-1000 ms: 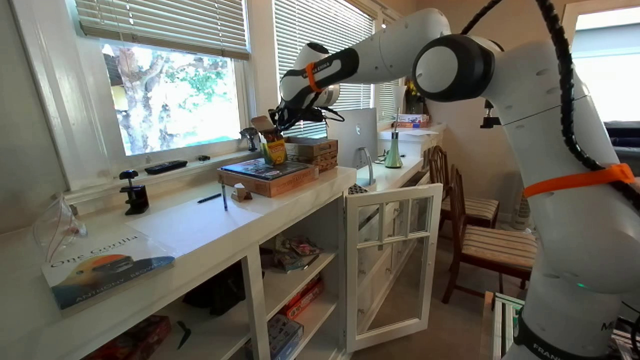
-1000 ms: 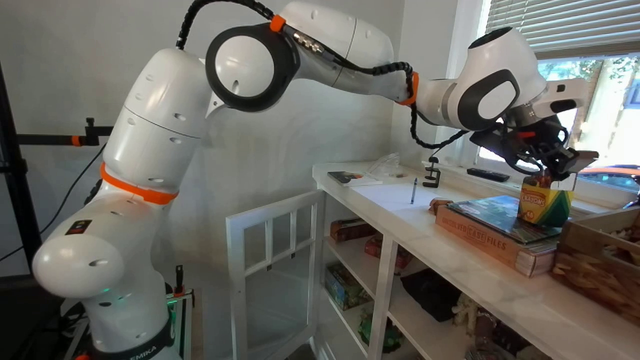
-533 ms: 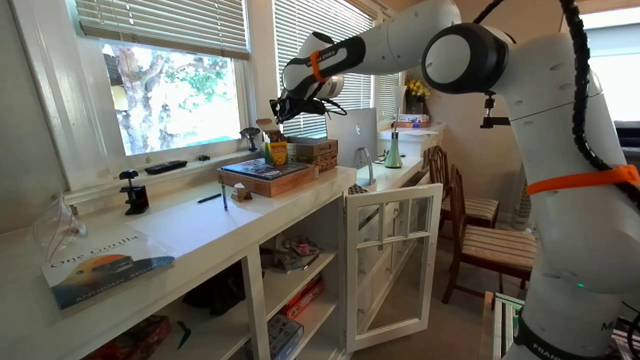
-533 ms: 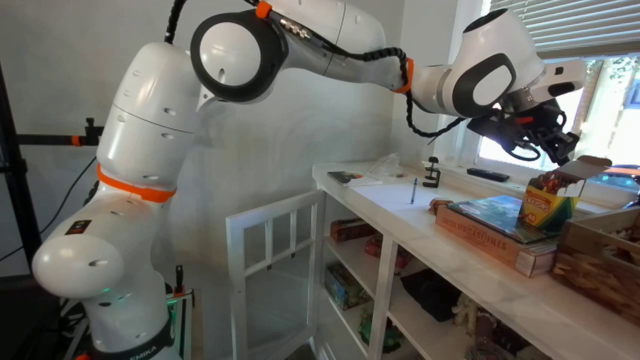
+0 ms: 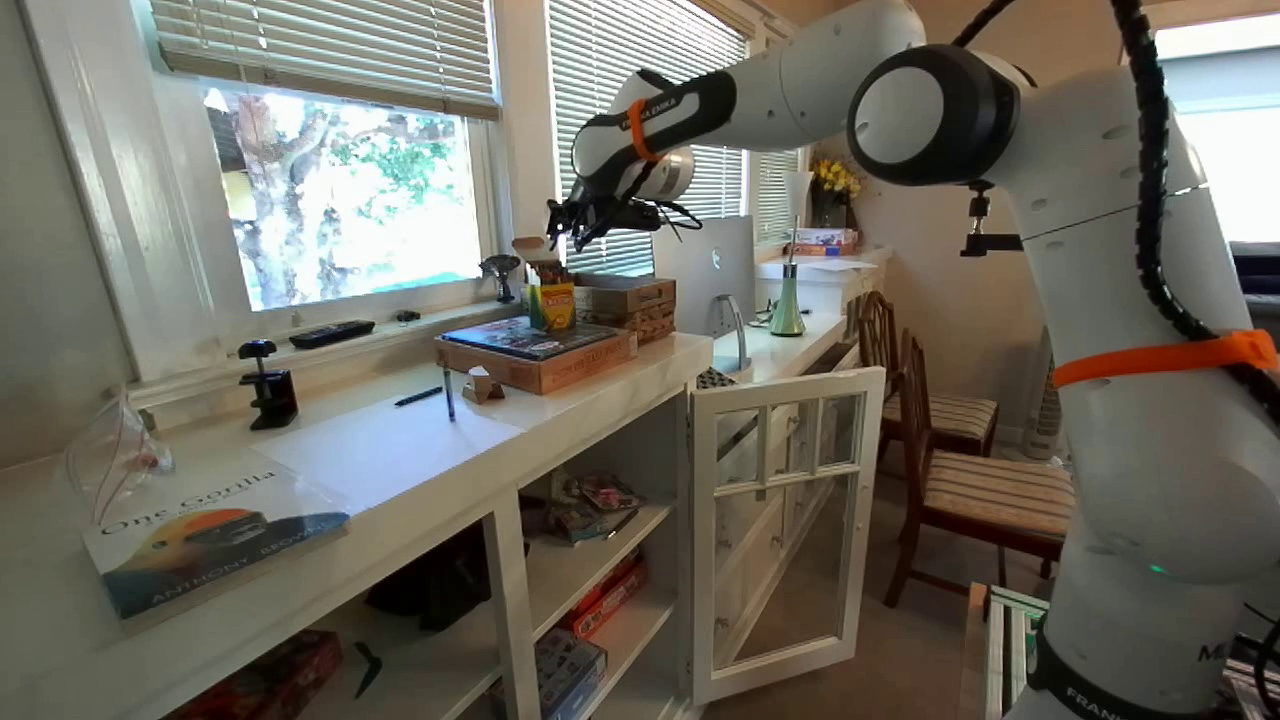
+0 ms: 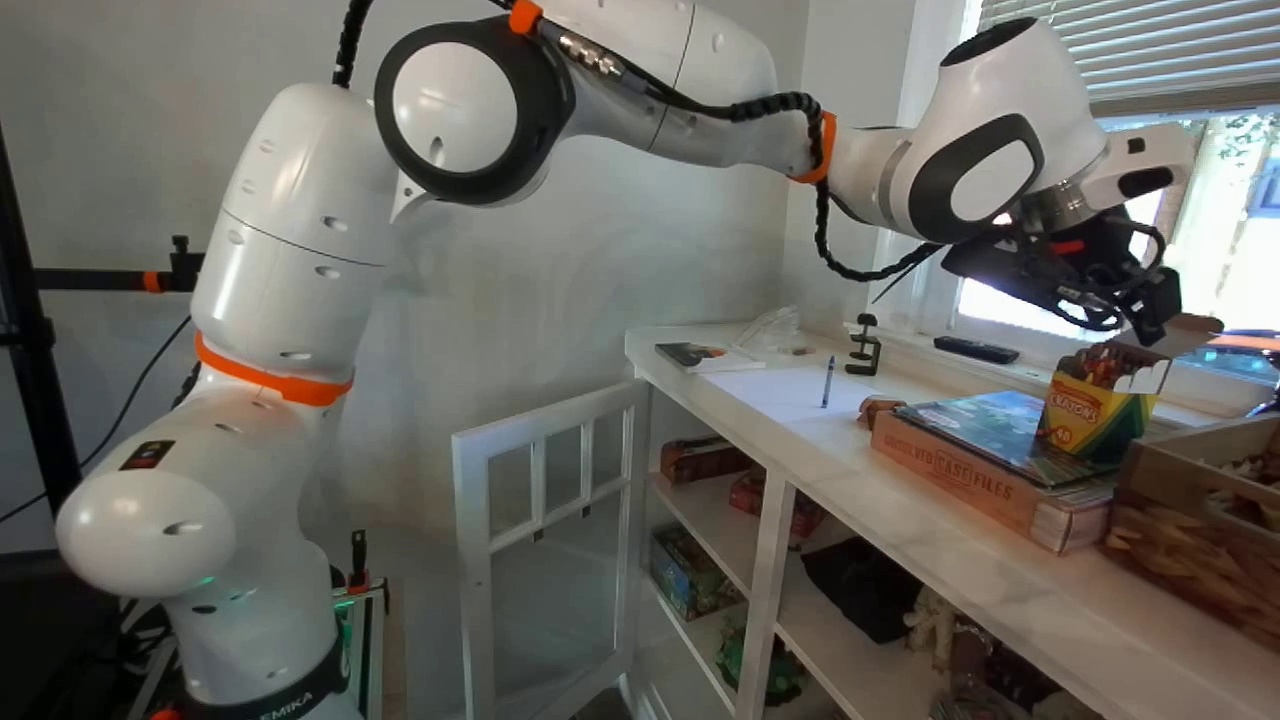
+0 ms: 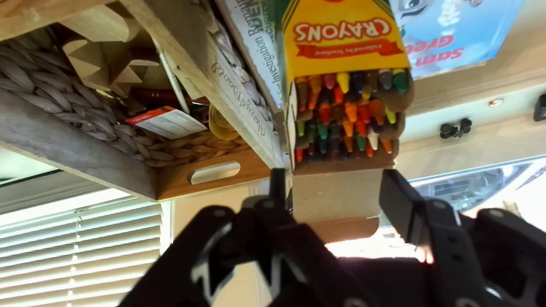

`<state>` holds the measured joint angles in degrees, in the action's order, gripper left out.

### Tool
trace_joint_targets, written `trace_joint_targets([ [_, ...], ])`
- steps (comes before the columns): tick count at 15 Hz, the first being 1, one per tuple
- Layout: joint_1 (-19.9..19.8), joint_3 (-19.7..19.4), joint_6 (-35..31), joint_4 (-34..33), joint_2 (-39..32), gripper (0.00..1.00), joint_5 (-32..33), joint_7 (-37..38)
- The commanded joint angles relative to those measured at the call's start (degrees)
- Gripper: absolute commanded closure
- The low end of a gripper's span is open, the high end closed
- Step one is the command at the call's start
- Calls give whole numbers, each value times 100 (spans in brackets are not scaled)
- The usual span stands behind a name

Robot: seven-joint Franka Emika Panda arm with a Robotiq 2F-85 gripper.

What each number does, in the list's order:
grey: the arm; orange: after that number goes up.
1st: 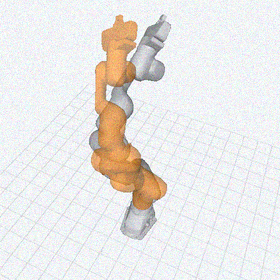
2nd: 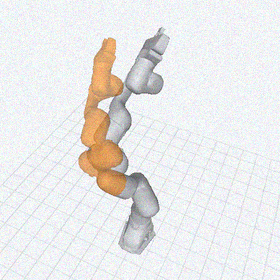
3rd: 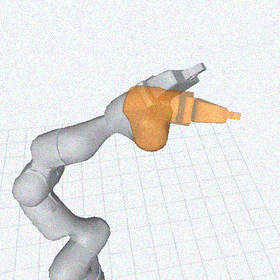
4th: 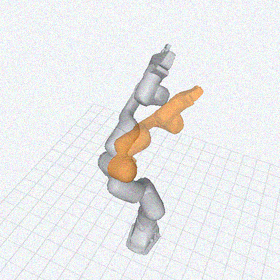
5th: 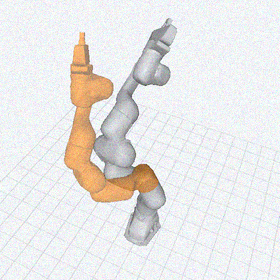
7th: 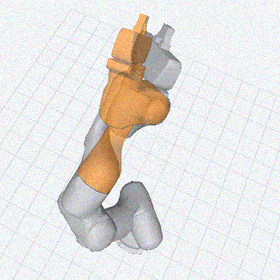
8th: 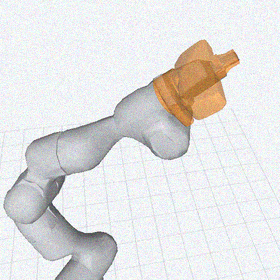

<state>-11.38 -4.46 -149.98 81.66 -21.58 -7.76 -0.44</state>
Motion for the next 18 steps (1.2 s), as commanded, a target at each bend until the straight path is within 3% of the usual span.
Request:
trace_joint_targets([
  [1,-392,384,113,-6,-31,7,-555,-1061],
  [2,-524,518,180,-56,-73,1,-786,-1378],
  [5,-843,796,537,-231,-200,0,-1386,-2125],
  [10,-1123,876,989,-601,-417,0,-1771,-2919],
  [18,-1510,1201,1059,-1288,-982,0,-2449,-3882],
])
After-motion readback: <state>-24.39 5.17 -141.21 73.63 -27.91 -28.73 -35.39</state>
